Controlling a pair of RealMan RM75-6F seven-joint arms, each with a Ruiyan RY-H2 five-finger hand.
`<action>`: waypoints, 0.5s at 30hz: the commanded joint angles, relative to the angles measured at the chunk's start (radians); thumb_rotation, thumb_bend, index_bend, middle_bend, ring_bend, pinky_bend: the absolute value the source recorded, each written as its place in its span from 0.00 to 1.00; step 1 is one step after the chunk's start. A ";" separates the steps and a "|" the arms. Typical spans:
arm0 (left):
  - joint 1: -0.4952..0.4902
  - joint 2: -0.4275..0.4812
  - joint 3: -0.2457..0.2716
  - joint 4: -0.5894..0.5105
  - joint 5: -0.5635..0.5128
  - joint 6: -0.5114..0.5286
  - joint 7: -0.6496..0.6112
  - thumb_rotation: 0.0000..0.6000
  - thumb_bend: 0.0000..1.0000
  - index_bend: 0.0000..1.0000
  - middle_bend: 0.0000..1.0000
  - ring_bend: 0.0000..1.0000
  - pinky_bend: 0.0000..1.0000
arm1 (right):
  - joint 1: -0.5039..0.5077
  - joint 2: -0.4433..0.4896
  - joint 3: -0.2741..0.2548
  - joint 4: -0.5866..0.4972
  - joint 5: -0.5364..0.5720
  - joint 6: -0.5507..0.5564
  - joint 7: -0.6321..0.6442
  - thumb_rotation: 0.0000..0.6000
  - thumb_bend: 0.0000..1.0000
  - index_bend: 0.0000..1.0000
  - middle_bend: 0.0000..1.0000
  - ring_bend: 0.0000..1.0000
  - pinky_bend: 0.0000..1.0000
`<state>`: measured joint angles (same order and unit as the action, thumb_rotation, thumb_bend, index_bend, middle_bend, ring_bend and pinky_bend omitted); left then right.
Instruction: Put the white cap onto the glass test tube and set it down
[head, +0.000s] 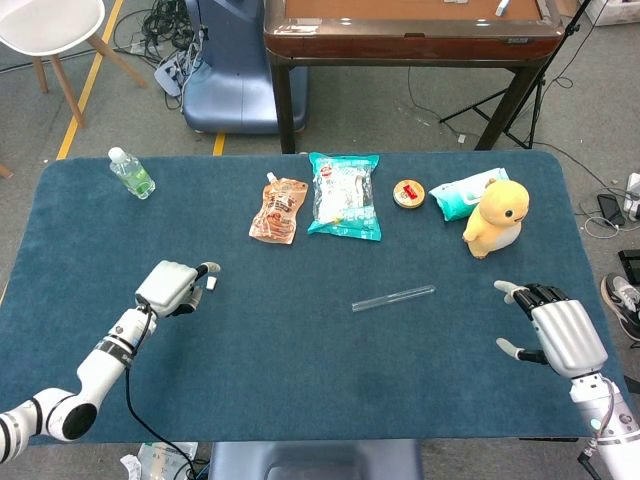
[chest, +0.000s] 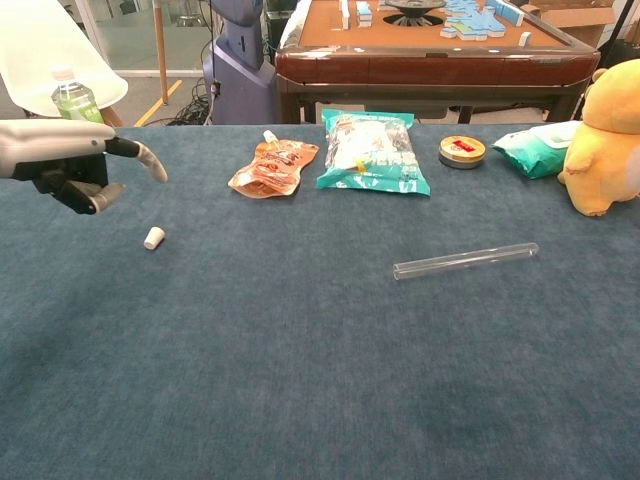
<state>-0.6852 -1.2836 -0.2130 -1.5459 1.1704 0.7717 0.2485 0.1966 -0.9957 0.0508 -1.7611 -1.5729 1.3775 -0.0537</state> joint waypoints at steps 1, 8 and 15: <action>-0.065 -0.049 -0.002 0.058 -0.098 -0.060 0.062 1.00 0.63 0.21 1.00 1.00 1.00 | -0.002 0.000 -0.001 0.001 0.001 0.001 0.000 1.00 0.14 0.23 0.40 0.30 0.32; -0.134 -0.103 0.025 0.123 -0.234 -0.096 0.132 1.00 0.63 0.21 1.00 1.00 1.00 | -0.010 0.002 -0.005 0.007 0.005 0.008 0.005 1.00 0.14 0.23 0.40 0.31 0.32; -0.194 -0.145 0.071 0.185 -0.355 -0.117 0.204 1.00 0.63 0.21 1.00 1.00 1.00 | -0.015 0.000 -0.008 0.017 0.009 0.011 0.016 1.00 0.14 0.23 0.40 0.31 0.32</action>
<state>-0.8603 -1.4158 -0.1590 -1.3789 0.8428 0.6616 0.4297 0.1815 -0.9953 0.0426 -1.7437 -1.5635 1.3881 -0.0377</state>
